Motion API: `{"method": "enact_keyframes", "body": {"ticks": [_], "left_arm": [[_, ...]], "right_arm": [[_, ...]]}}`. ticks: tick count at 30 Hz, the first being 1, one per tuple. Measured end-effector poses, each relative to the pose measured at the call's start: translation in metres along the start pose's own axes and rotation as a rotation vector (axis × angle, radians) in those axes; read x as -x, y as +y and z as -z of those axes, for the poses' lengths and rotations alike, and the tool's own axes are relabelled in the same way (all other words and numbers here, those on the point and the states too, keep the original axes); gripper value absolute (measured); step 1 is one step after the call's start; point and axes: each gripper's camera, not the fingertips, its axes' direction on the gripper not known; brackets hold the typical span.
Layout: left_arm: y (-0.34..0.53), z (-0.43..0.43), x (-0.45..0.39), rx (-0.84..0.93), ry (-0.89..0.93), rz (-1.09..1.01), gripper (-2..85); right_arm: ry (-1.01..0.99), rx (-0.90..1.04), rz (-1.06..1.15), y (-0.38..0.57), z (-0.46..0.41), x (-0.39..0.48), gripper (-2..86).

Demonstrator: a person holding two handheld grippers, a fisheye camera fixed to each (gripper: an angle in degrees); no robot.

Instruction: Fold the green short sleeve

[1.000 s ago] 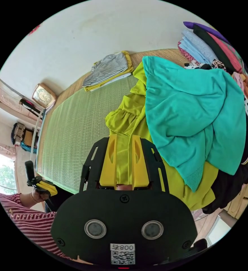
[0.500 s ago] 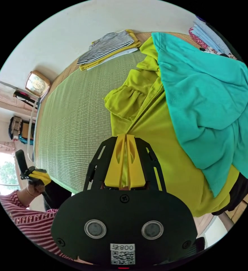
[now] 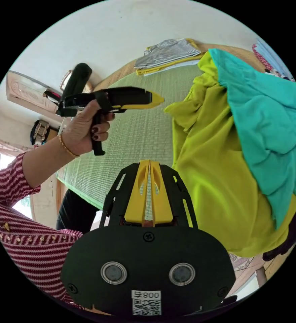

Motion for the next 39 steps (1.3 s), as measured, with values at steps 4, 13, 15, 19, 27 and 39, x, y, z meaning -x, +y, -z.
{"method": "enact_keyframes", "body": {"ticks": [4,13,15,19,27,39], "left_arm": [[-0.006,-0.025,-0.003,0.097,-0.049,-0.019,6.9],[0.069,0.031,0.004,-0.023,0.186,-0.020,1.0],[0.093,0.049,0.003,-0.050,0.192,-0.023,0.8],[0.160,0.098,0.016,-0.140,0.217,0.056,0.6],[0.311,0.222,0.053,-0.290,0.068,0.255,0.5],[0.444,0.285,0.071,-0.327,0.057,0.360,0.7]], "right_arm": [[0.088,-0.081,-0.058,-0.022,0.026,-0.029,0.1],[0.234,0.051,-0.109,-0.072,0.006,-0.067,-0.1],[0.209,0.052,-0.129,-0.076,0.010,-0.071,-0.2],[0.178,0.042,-0.151,-0.080,0.019,-0.069,-0.3],[0.131,0.028,-0.261,-0.105,0.034,-0.069,0.4],[-0.071,0.129,0.279,-0.183,-0.045,0.198,8.7]]}}
